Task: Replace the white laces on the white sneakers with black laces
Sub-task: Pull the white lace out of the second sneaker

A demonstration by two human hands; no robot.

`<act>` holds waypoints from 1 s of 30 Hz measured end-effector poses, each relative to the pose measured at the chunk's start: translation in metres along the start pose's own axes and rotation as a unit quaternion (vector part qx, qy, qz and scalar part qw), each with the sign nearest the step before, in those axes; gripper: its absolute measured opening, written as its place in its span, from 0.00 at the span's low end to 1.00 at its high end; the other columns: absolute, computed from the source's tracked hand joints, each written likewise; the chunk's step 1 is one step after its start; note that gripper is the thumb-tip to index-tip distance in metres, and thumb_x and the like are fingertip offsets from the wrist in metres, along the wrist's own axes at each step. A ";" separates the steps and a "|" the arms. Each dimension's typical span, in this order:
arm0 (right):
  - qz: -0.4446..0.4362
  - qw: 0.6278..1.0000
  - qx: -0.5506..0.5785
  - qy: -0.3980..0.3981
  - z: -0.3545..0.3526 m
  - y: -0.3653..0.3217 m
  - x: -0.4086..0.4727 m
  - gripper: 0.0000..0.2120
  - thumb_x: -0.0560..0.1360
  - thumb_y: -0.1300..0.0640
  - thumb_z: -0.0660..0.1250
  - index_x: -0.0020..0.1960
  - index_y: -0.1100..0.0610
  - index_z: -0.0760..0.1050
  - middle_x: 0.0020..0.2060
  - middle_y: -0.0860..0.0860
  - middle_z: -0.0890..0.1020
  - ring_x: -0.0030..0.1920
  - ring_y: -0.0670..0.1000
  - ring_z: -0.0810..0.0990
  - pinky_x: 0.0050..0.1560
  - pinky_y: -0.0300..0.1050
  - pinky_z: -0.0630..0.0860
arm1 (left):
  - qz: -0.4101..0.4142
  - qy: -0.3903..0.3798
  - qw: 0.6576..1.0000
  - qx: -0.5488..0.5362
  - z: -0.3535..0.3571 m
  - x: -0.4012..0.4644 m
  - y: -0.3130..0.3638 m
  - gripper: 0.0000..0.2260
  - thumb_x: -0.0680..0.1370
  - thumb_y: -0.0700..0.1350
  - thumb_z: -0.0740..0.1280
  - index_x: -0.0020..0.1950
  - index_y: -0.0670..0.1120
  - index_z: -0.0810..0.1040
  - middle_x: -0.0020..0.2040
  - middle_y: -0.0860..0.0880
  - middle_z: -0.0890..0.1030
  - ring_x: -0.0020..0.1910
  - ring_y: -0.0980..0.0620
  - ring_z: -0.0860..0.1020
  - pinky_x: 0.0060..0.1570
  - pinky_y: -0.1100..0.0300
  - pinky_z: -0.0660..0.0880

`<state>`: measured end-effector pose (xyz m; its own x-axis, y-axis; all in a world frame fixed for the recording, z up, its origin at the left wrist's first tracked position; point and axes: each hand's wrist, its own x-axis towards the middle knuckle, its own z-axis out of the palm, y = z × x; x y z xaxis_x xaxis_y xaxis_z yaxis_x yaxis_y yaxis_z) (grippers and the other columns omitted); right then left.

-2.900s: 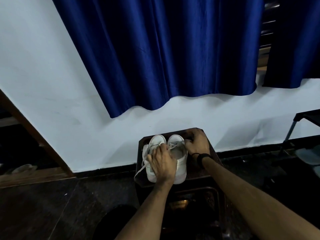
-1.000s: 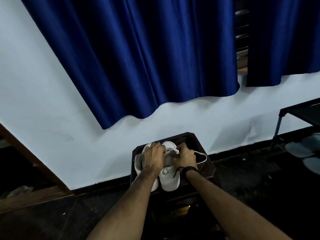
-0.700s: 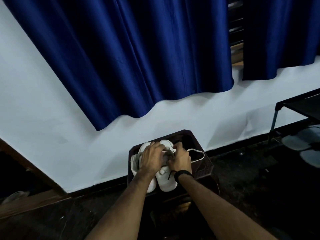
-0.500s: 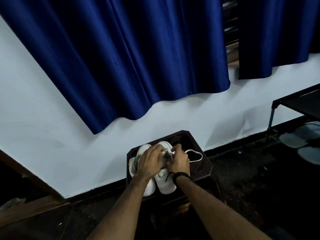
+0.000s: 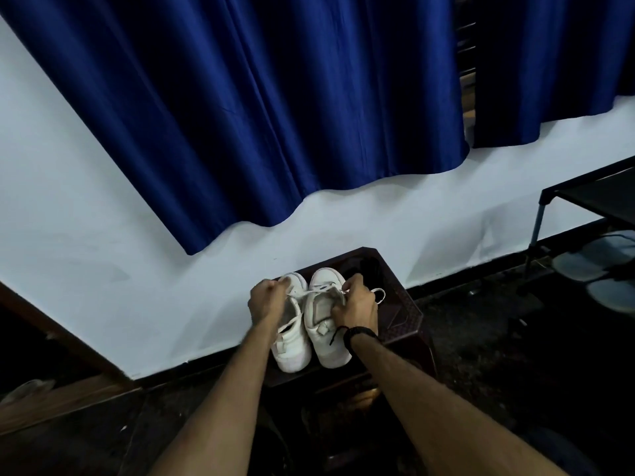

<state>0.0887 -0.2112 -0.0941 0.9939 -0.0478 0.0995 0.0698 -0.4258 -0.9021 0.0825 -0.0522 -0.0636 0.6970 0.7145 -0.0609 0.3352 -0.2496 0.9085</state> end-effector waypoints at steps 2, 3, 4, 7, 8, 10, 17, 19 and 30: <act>-0.002 1.000 -0.001 0.003 0.000 -0.001 0.000 0.11 0.72 0.60 0.67 0.51 0.57 0.69 0.44 0.57 0.79 0.45 0.61 0.79 0.41 0.49 0.73 | 0.121 0.026 0.975 0.183 0.004 -0.005 -0.002 0.09 0.72 0.46 0.72 0.49 0.45 0.79 0.49 0.47 0.81 0.51 0.45 0.78 0.49 0.57 0.72; -0.002 1.000 -0.003 0.002 0.001 -0.001 0.000 0.10 0.73 0.59 0.68 0.51 0.57 0.69 0.44 0.57 0.80 0.45 0.61 0.79 0.40 0.49 0.73 | 0.191 0.037 0.951 0.241 0.006 -0.008 -0.001 0.12 0.73 0.46 0.71 0.55 0.46 0.79 0.55 0.47 0.79 0.56 0.45 0.76 0.52 0.55 0.73; -0.002 1.000 -0.005 0.001 0.001 0.000 0.001 0.10 0.73 0.58 0.68 0.51 0.57 0.69 0.44 0.57 0.80 0.45 0.61 0.79 0.40 0.48 0.73 | 0.263 0.040 0.926 0.266 0.008 -0.011 0.003 0.13 0.74 0.46 0.70 0.59 0.48 0.79 0.58 0.48 0.78 0.58 0.46 0.75 0.55 0.52 0.74; -0.002 1.000 -0.007 -0.004 0.002 0.002 0.002 0.11 0.73 0.58 0.68 0.51 0.57 0.69 0.45 0.57 0.80 0.46 0.61 0.79 0.38 0.46 0.69 | 0.375 -0.105 0.849 0.357 0.020 -0.012 0.008 0.16 0.75 0.56 0.65 0.59 0.52 0.81 0.55 0.51 0.79 0.58 0.48 0.75 0.57 0.52 0.73; -0.004 1.000 -0.006 -0.004 0.002 0.002 0.002 0.10 0.73 0.58 0.68 0.51 0.57 0.69 0.45 0.57 0.80 0.46 0.61 0.79 0.38 0.46 0.68 | 0.389 -0.141 0.809 0.417 0.022 -0.011 0.006 0.18 0.74 0.59 0.62 0.58 0.53 0.82 0.53 0.51 0.79 0.56 0.47 0.76 0.55 0.52 0.74; -0.008 1.000 -0.008 -0.003 0.002 0.003 0.002 0.10 0.73 0.58 0.67 0.52 0.58 0.69 0.45 0.57 0.79 0.46 0.61 0.79 0.38 0.46 0.67 | 0.405 -0.126 0.777 0.465 0.025 -0.008 0.000 0.18 0.74 0.59 0.61 0.53 0.51 0.83 0.49 0.50 0.77 0.53 0.47 0.76 0.52 0.51 0.75; -0.014 0.999 -0.029 0.010 0.003 0.001 0.000 0.10 0.73 0.59 0.66 0.52 0.57 0.69 0.47 0.57 0.79 0.48 0.62 0.79 0.41 0.48 0.70 | 0.360 0.100 0.925 0.071 0.011 -0.013 0.016 0.06 0.77 0.43 0.70 0.39 0.47 0.80 0.42 0.52 0.80 0.41 0.51 0.79 0.43 0.57 0.75; -0.010 0.999 -0.029 0.010 0.004 0.001 0.000 0.10 0.73 0.58 0.66 0.52 0.57 0.69 0.46 0.57 0.79 0.47 0.62 0.79 0.42 0.50 0.73 | 0.262 0.233 0.935 -0.057 -0.006 -0.007 0.029 0.05 0.76 0.39 0.70 0.41 0.46 0.80 0.45 0.50 0.81 0.43 0.48 0.80 0.45 0.56 0.76; -0.020 0.999 -0.037 0.010 0.006 0.003 0.001 0.10 0.73 0.59 0.67 0.51 0.57 0.69 0.46 0.56 0.79 0.46 0.62 0.79 0.39 0.48 0.69 | 0.363 0.010 0.885 0.293 0.005 -0.014 0.002 0.22 0.76 0.43 0.67 0.71 0.48 0.73 0.68 0.50 0.75 0.64 0.46 0.72 0.63 0.51 0.70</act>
<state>0.0906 -0.2070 -0.0991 0.9884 -0.0470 0.1446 0.1028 -0.4935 -0.8636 0.0762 -0.0662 -0.0629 0.8540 0.2374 0.4630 0.0795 -0.9390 0.3347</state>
